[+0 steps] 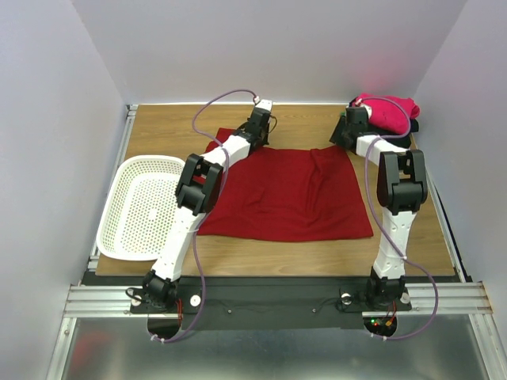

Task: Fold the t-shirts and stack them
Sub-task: Fold the tshirt

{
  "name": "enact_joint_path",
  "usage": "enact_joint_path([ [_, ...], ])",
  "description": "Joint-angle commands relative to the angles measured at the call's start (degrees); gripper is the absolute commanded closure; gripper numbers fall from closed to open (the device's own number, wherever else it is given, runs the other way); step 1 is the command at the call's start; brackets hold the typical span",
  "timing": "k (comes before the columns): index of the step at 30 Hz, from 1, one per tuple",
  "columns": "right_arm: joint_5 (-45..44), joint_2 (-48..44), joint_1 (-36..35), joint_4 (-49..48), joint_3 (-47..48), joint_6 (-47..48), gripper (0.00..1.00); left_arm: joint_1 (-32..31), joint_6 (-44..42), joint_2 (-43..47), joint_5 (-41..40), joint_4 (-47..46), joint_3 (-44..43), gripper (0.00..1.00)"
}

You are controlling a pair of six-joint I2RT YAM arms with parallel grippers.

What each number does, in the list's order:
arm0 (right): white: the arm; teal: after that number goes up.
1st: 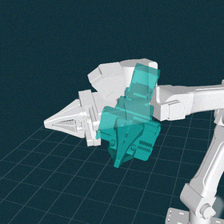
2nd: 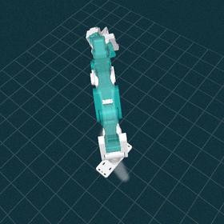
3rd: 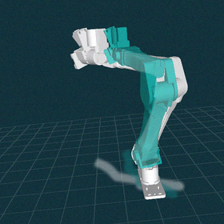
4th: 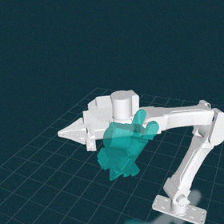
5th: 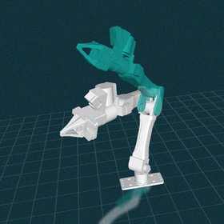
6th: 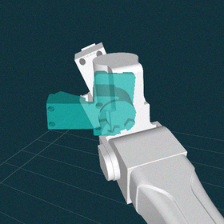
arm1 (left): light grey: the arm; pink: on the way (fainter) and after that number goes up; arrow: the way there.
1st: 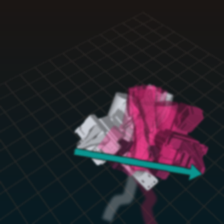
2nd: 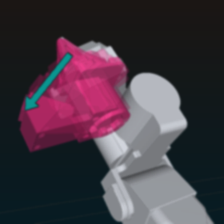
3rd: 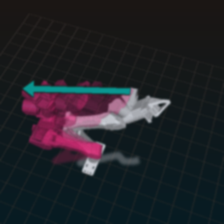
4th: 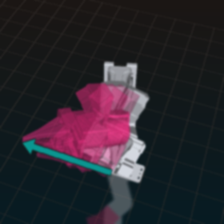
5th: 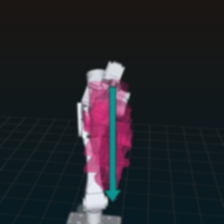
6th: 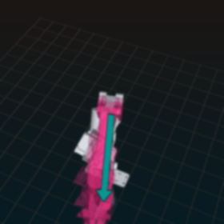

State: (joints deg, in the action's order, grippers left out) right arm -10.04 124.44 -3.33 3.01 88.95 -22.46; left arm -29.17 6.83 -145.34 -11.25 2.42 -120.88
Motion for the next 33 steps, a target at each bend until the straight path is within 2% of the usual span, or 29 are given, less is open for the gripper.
enact_joint_path([
  [1, 0.1, 0.1, 0.2, -2.0, 0.7, 0.7, 0.46, -0.2, 1.2, 7.1, -2.6, -4.3, 3.7, 0.89],
  [5, -0.6, 0.3, -0.2, -2.0, 0.5, 1.2, 0.46, -0.3, 2.0, 10.4, -4.2, -6.7, 7.6, 0.94],
  [8, -0.3, 0.8, -0.6, -2.0, 0.6, 1.1, 0.52, -0.4, 2.2, 14.1, -6.2, -9.4, 11.5, 0.98],
  [14, -0.9, 0.5, -1.0, -2.0, -0.4, 0.9, 0.59, -0.5, 2.6, 18.6, -8.4, -14.1, 17.9, 0.98],
  [28, -3.1, 1.4, -1.6, -0.5, -1.1, 1.5, 0.6, -0.5, 1.9, 20.4, -8.4, -14.5, 20.0, 0.98],
  [29, -2.9, 1.6, -1.6, -0.4, -0.9, 1.4, 0.63, -0.5, 1.9, 20.4, -8.4, -14.6, 20.2, 0.98],
  [30, -2.9, 1.7, -1.6, -0.5, -0.6, 1.4, 0.78, -0.5, 1.9, 20.5, -8.9, -14.7, 20.3, 0.98],
  [32, -3.4, 1.7, -1.6, -0.3, -0.4, 1.4, 1.0, -0.5, 1.9, 20.7, -9.6, -14.7, 20.9, 0.99],
  [33, -3.6, 1.5, -1.5, -0.3, -0.4, 1.5, 0.99, -0.5, 1.8, 21.1, -10.4, -14.9, 21.1, 0.99],
])
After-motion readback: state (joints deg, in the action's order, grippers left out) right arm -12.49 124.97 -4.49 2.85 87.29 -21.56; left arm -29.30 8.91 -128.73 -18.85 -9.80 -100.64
